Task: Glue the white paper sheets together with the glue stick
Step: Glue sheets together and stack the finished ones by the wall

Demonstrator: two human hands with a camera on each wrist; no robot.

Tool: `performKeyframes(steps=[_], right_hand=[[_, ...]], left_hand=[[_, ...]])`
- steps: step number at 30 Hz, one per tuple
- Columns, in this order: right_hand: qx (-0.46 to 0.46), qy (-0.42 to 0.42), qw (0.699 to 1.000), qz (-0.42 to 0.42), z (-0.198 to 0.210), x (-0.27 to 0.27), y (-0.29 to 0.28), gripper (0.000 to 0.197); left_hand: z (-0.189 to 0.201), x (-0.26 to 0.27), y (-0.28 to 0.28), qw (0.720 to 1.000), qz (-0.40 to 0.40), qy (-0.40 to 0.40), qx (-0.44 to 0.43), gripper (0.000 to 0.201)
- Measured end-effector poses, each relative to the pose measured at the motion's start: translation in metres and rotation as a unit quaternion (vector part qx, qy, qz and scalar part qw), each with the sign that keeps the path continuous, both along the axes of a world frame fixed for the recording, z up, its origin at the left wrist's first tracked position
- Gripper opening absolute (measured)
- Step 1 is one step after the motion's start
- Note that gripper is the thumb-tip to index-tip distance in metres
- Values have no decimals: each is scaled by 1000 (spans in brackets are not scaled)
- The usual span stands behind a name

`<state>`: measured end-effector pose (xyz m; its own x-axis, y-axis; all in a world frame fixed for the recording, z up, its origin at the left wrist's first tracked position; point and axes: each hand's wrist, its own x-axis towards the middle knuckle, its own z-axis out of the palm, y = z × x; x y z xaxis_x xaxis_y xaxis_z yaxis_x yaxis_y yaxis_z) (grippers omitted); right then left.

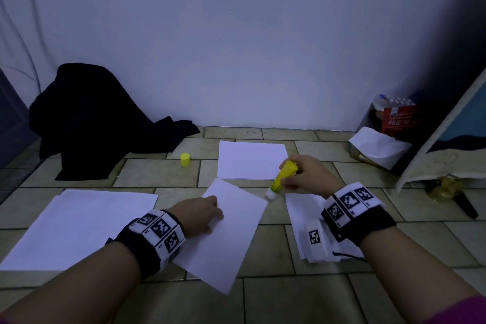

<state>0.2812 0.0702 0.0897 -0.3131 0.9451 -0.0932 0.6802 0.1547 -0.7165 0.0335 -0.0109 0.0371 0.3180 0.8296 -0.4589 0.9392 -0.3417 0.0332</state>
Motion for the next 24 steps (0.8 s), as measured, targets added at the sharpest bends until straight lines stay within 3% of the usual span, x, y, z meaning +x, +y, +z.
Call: performKeyframes(steps=[7,17,21,24], right_hand=[[36,-20,999,12,-14,-28,8,26],[55,-8,997,52,-31,-98,8,30],[41,-39,996,71,-31,-113,8,30],[55,-117,984,124,-22,-115,7,31]], left_hand=[[-4,2,-8,999,2,-18,47,51],[-16,11,-6,995,82,19,47,59],[-16,10,-5,994,93,13,52,60],[-17,8,-7,994,95,9,51,63]])
